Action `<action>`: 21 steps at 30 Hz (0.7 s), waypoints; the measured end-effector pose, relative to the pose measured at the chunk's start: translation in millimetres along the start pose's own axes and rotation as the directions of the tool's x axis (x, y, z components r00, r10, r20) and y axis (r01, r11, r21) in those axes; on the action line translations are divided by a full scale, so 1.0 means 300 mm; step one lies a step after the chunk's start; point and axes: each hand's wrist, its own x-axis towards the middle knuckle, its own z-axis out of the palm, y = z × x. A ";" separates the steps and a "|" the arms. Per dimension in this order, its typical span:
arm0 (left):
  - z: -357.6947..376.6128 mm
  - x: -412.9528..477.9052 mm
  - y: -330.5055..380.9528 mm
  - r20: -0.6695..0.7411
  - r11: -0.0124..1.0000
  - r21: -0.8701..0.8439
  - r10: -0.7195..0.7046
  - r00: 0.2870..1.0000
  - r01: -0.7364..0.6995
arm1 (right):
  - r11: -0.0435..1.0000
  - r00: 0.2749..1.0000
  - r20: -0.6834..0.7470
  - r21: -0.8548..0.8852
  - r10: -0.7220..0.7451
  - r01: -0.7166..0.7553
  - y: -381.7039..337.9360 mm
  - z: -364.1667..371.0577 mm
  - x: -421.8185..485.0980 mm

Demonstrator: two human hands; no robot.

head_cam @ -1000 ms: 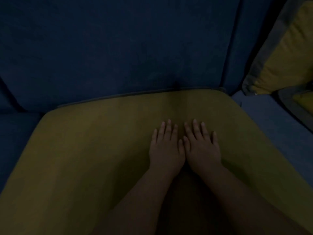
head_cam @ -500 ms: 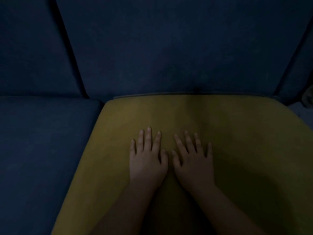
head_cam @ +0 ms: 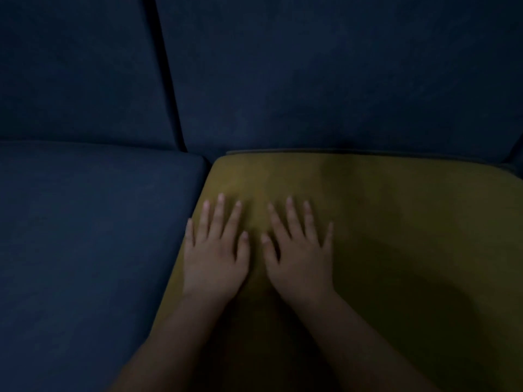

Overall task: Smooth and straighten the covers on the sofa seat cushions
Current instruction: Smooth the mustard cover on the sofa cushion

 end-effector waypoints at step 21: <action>-0.001 -0.235 -0.120 0.083 0.995 -0.052 -0.086 0.993 0.091 | 0.999 0.997 0.068 -0.023 -0.040 0.042 -0.197 0.107 -0.172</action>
